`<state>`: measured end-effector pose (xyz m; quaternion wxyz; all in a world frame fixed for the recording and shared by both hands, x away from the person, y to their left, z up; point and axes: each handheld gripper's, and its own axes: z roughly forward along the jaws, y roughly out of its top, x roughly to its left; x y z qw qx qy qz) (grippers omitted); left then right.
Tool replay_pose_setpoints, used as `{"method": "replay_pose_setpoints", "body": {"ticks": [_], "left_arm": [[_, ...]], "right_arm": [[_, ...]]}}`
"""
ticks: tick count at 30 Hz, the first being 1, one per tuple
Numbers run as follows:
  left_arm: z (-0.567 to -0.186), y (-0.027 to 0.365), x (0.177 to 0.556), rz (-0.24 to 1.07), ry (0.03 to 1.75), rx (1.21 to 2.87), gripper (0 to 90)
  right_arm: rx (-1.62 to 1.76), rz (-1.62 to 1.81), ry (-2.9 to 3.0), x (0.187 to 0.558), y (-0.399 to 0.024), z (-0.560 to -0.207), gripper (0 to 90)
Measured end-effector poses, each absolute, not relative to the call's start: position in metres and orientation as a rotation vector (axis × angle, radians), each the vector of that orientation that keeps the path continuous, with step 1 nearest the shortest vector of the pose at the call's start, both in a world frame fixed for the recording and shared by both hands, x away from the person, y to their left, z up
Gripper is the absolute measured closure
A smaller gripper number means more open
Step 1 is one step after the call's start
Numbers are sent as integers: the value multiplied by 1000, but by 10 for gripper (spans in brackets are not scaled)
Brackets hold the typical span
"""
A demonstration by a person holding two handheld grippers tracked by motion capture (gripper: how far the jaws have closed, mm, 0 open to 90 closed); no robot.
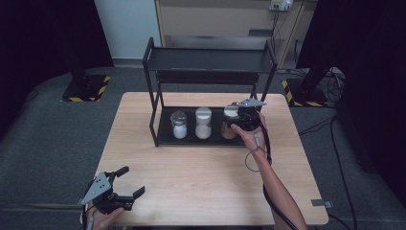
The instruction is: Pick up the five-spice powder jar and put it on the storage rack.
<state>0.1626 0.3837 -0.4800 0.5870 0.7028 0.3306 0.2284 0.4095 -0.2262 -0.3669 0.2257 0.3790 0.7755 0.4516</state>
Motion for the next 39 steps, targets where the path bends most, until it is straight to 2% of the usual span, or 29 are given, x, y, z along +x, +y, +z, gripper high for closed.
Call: {"method": "replay_pose_setpoints", "body": {"ticks": [39], "left_arm": [[-480, 384, 162, 533, 766, 1642, 18]], "right_arm": [[1063, 1237, 2128, 414, -222, -390, 337]]}}
